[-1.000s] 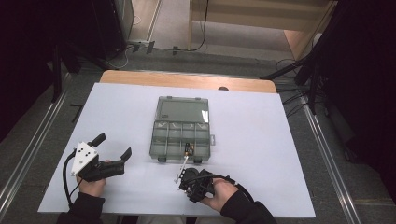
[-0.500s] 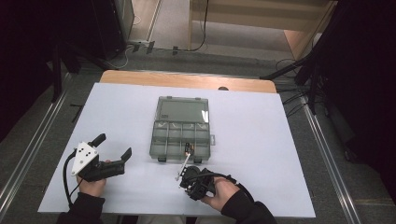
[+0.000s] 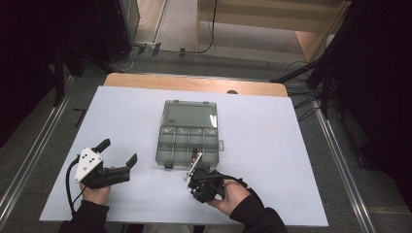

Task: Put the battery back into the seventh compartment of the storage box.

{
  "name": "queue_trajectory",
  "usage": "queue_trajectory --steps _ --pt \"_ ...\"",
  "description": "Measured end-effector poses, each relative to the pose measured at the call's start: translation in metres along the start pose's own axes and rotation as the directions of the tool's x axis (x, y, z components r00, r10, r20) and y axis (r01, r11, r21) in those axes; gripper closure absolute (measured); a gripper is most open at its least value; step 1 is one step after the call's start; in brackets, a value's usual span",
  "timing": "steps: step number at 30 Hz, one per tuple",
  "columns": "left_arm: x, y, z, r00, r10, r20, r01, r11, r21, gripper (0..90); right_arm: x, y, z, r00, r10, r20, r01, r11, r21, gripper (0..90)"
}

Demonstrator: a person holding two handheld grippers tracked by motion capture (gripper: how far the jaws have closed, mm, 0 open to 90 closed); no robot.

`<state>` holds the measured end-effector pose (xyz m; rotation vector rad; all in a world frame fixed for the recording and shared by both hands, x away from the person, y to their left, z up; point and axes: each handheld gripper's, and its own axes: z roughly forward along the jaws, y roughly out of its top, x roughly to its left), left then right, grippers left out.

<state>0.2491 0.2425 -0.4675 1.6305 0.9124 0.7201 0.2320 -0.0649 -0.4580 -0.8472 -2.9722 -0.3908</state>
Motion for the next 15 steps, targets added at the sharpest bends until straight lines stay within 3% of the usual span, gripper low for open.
queue_trajectory --steps 7,15 --pt "0.0 0.0 0.0 1.0 0.0 -0.001 0.0 1.0 0.0 0.0 -0.006 0.007 -0.003 0.9998 0.017 -0.011 -0.018 0.999 -0.031 78.0" --pt "0.0 0.0 0.0 1.0 -0.001 -0.001 0.001 1.0 0.001 0.0 -0.018 0.008 -0.012 0.9959 0.077 -0.048 -0.082 0.991 -0.107 78.0"
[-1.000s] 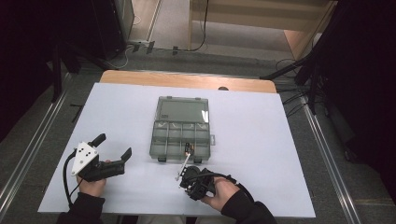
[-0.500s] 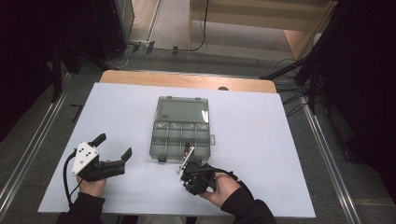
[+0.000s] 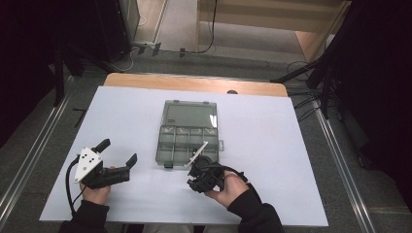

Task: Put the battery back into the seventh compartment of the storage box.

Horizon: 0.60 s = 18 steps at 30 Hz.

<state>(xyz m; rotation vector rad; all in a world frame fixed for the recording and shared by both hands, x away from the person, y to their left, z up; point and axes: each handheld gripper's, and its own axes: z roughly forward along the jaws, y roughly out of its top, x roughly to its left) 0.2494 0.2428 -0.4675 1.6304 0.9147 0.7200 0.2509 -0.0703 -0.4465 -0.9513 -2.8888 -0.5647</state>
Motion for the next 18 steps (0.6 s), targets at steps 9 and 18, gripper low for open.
queue_trajectory --steps 9,18 --pt "0.0 0.0 0.0 1.0 0.0 -0.001 0.0 1.0 -0.001 0.0 -0.008 0.001 -0.007 0.9979 0.06 -0.023 -0.061 0.996 -0.06 78.1" --pt "0.0 0.0 0.0 1.0 0.0 0.002 0.0 1.0 0.001 0.0 -0.018 -0.001 -0.017 0.9939 0.11 -0.008 -0.109 0.972 -0.207 78.0"
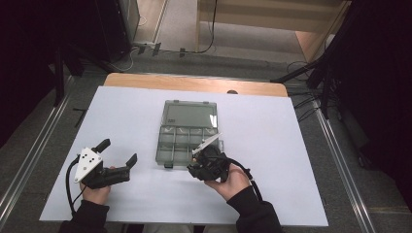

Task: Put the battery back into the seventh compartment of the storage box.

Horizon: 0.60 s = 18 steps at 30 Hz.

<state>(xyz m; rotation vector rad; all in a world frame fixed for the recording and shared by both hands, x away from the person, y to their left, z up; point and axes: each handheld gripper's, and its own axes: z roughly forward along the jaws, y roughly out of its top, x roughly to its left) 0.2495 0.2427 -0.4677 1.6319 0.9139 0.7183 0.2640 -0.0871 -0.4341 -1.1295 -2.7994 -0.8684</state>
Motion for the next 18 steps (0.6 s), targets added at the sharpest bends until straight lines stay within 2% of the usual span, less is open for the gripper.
queue_trajectory --steps 2,5,7,8,9,11,12,13,14,18 --pt "0.0 0.0 0.0 1.0 0.001 0.0 -0.001 1.0 0.0 0.0 -0.002 0.0 -0.002 0.9996 0.021 -0.017 -0.022 0.999 -0.028 78.1" --pt "0.0 0.0 0.0 1.0 0.0 -0.001 0.0 1.0 0.0 0.0 -0.005 0.0 -0.003 0.9986 0.049 -0.019 -0.051 0.997 -0.063 78.0" --pt "0.0 0.0 0.0 1.0 0.001 0.0 -0.001 1.0 0.0 0.0 -0.007 0.001 -0.003 0.9962 0.085 -0.018 -0.086 0.993 -0.083 78.1" --pt "0.0 0.0 0.0 1.0 0.0 0.0 0.0 1.0 0.0 0.0 -0.007 0.001 -0.003 0.9962 0.085 -0.018 -0.086 0.993 -0.083 78.1" --pt "0.0 0.0 0.0 1.0 -0.001 0.0 0.001 1.0 -0.001 0.0 -0.009 0.002 -0.002 0.9924 0.121 -0.024 -0.123 0.987 -0.108 78.0" --pt "0.0 0.0 0.0 1.0 0.0 0.001 0.0 1.0 -0.002 0.0 -0.011 0.001 0.0 0.9863 0.162 -0.029 -0.165 0.977 -0.135 78.0" --pt "0.0 0.0 0.0 1.0 0.0 0.001 0.0 1.0 -0.002 0.0 -0.011 0.001 0.0 0.9863 0.162 -0.029 -0.165 0.977 -0.135 78.0" --pt "0.0 0.0 0.0 1.0 0.0 0.001 0.0 1.0 -0.001 0.0 -0.013 0.001 0.001 0.9834 0.179 -0.025 -0.181 0.971 -0.155 78.0" --pt "0.0 0.0 0.0 1.0 0.0 0.001 0.0 1.0 -0.003 0.0 -0.015 0.0 0.004 0.9765 0.215 -0.014 -0.214 0.959 -0.187 78.0" --pt "0.0 0.0 0.0 1.0 -0.001 0.0 0.001 1.0 -0.004 0.0 -0.022 -0.004 0.01 0.957 0.286 -0.049 -0.289 0.928 -0.234 78.0"
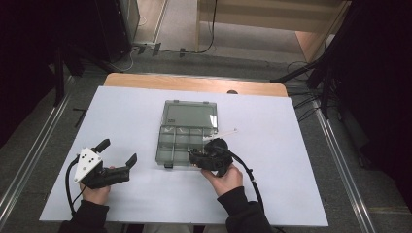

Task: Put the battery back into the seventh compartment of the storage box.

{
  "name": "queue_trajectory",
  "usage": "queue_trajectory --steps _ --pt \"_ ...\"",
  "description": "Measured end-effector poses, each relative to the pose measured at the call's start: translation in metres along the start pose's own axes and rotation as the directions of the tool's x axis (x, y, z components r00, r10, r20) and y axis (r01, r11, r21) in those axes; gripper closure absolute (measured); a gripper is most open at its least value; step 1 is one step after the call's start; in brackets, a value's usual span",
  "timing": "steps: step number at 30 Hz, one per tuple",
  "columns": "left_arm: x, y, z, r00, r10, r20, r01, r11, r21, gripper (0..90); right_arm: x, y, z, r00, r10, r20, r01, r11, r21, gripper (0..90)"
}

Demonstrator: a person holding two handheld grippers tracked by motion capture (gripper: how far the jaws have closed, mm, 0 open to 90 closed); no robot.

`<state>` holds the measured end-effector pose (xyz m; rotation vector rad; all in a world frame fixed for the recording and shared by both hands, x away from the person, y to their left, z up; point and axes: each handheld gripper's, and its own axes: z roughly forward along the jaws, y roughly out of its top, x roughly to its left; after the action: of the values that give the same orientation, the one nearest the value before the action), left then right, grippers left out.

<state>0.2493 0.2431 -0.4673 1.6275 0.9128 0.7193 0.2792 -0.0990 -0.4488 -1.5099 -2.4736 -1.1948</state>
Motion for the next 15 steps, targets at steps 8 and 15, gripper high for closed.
queue_trajectory --steps 8,15 --pt "0.0 0.0 0.0 1.0 0.001 0.0 -0.001 1.0 0.0 0.0 -0.013 -0.001 0.008 0.9876 0.156 -0.02 -0.157 0.986 -0.056 78.0" --pt "0.0 0.0 0.0 1.0 0.0 -0.001 0.0 1.0 -0.003 0.0 -0.02 0.002 0.012 0.9639 0.256 -0.073 -0.261 0.962 -0.083 78.0"
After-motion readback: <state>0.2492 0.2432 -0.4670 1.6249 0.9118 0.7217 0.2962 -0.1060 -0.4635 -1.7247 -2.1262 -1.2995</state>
